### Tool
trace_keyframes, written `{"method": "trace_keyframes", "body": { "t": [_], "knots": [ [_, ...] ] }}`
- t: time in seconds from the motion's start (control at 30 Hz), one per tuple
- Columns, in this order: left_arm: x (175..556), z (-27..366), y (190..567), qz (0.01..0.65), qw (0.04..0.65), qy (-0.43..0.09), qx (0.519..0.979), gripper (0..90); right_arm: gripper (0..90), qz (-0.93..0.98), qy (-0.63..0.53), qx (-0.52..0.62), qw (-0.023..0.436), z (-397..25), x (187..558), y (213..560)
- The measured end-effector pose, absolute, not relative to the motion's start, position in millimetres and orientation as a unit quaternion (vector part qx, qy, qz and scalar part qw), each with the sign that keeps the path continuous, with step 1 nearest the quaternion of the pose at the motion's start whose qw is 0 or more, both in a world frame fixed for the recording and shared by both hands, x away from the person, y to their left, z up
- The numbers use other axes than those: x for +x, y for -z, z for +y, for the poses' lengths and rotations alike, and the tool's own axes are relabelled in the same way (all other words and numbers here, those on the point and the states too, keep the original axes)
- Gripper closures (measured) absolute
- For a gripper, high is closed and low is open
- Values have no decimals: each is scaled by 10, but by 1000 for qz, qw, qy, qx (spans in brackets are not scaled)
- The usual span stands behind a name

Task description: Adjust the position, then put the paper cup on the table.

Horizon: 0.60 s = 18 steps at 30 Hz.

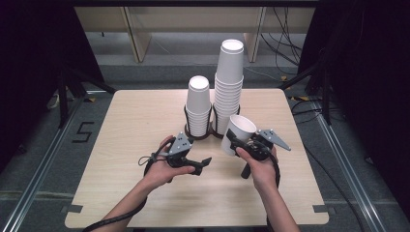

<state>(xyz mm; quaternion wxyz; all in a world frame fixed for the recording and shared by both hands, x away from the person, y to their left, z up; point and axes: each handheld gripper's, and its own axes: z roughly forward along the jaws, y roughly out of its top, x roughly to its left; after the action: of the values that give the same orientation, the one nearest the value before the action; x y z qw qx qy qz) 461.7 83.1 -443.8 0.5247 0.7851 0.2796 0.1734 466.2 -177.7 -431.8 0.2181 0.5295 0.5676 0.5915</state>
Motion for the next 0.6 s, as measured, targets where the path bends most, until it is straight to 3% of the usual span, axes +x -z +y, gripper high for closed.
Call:
{"method": "trace_keyframes", "body": {
  "t": [0.6],
  "knots": [
    [4548, 1096, 4482, 308, 530, -183, 769, 77, 176, 594, -576, 494, 268, -1830, 4530, 4297]
  ]
}}
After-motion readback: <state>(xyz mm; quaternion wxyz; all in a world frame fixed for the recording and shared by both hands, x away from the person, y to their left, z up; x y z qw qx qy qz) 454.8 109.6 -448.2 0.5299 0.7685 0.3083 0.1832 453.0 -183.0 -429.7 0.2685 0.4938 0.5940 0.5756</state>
